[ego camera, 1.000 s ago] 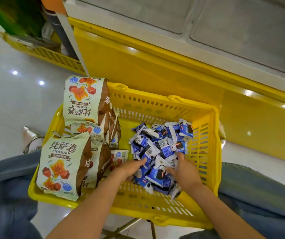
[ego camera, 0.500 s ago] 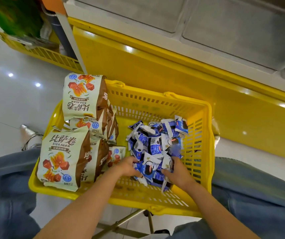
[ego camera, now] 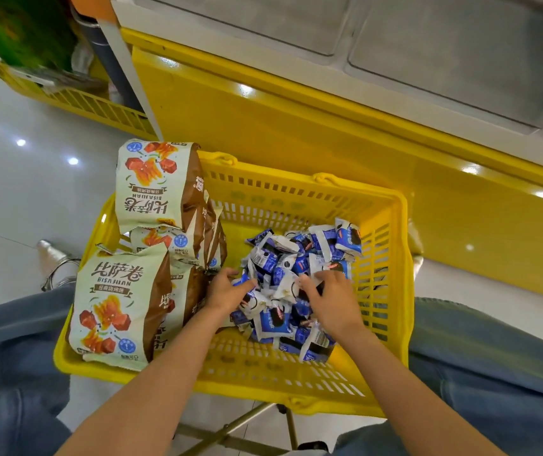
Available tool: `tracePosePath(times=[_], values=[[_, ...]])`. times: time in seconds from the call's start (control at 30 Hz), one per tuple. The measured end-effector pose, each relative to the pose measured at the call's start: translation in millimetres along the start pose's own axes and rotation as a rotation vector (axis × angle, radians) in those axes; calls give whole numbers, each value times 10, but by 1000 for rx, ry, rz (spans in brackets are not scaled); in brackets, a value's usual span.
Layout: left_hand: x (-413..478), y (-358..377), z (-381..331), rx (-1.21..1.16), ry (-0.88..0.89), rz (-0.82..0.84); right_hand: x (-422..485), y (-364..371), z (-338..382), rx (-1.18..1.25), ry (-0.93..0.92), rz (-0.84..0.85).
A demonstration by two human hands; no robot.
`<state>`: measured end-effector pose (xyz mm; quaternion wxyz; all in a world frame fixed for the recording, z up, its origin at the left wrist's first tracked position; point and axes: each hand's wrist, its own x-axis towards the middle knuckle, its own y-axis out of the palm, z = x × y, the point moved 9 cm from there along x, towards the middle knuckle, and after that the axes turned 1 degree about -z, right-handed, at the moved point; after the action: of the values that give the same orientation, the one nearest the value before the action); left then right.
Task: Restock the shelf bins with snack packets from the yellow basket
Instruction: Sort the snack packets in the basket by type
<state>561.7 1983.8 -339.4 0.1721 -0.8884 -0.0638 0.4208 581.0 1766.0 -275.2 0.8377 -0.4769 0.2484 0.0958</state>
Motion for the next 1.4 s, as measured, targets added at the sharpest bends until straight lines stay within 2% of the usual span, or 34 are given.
tracePosePath(times=[0.03,0.13,0.33,0.53,0.67,0.77,0.83,0.93,0.97,1.03,1.17,1.2,1.3,1.4], values=[[11,13,-18,11,10,13,11,-41,-94,49,24,-32],[23,110,-61,16,16,82,5,65,-311,239,131,35],[65,201,-147,125,56,57,125,196,-253,287,254,55],[157,293,-179,-47,42,91,-8,574,146,296,140,153],[182,295,-170,-148,19,94,-45,618,328,240,-52,157],[206,248,-167,-215,-2,56,-113,655,389,148,-248,244],[209,227,-156,-228,-6,36,-109,621,356,165,-293,256],[206,219,-131,-237,-6,28,60,275,46,209,-135,-2],[203,220,-120,-233,-7,30,109,192,-86,179,-61,-42],[201,238,-103,-235,-10,40,186,171,-283,54,33,-3],[243,259,-64,-208,-14,49,229,377,-252,-220,2,175],[255,265,-49,-197,-16,51,215,435,-218,-192,5,201],[287,320,-24,-285,-50,85,112,486,-146,184,134,190],[277,390,-20,-387,-114,125,36,456,-6,326,81,171]])
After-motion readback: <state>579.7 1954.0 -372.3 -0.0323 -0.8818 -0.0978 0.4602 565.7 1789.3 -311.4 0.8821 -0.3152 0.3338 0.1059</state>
